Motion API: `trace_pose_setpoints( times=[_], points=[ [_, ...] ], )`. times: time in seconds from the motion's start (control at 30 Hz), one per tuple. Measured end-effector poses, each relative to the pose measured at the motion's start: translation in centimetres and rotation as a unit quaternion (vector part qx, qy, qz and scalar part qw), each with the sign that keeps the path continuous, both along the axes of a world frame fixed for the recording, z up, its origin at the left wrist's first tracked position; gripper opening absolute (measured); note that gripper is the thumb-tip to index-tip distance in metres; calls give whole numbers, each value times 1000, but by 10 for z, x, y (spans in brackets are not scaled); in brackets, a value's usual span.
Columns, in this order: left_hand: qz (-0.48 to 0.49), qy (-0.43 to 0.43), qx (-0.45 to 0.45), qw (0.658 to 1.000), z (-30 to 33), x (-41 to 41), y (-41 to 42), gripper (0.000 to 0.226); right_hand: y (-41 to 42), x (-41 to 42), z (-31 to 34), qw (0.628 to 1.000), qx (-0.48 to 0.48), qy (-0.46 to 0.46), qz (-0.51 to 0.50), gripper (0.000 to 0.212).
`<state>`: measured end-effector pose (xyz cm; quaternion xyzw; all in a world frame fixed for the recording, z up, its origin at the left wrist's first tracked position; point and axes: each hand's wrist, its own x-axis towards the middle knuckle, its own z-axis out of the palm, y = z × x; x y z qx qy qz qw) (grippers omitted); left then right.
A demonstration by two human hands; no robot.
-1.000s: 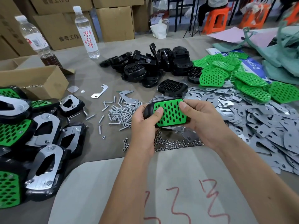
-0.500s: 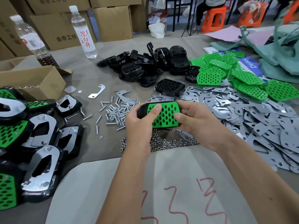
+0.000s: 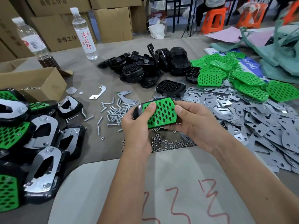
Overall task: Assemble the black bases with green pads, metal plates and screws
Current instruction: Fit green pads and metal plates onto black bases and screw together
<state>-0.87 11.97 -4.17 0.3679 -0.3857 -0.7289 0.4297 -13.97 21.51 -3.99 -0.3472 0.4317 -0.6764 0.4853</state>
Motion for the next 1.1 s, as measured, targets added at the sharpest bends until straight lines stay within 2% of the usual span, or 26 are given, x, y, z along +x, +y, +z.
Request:
trace_pose_setpoints(
  times=[0.1, 0.2, 0.33, 0.5, 0.67, 0.73, 0.8, 0.87, 1.0, 1.1],
  points=[
    [-22, -14, -14, 1000, -1, 2, -3, 20, 1, -1, 0, 999, 7, 43, -23, 36],
    [-35, -50, -61, 996, -3, 4, -3, 34, 2, 0, 0, 995, 7, 95, -37, 26],
    [-39, -30, -78, 996, -5, 6, -3, 48, 2, 1, 4, 995, 10, 92, -31, 28],
    [-43, -61, -105, 992, -7, 5, -3, 45, 3, 1, 7, 992, 35, 117, -38, 22],
    [-59, -38, -106, 992, -7, 6, -3, 41, 3, 6, 11, 977, 21, 197, -79, 24],
    [-55, -37, -171, 983, -5, 7, -3, 36, 5, 6, 15, 965, -10, 243, -99, 25],
    [-61, -69, -298, 950, -3, 10, -5, 36, 9, 5, 17, 952, -40, 281, -113, 27],
    [-82, -76, -354, 929, -1, 11, -6, 38, 11, 3, 17, 943, -49, 308, -117, 28],
    [-89, -50, -314, 944, 1, 9, -2, 30, 12, 2, 18, 946, -50, 312, -72, 31],
    [-125, -48, -324, 937, 1, 13, -5, 26, 15, -1, 24, 950, -31, 306, -54, 28]
  ],
)
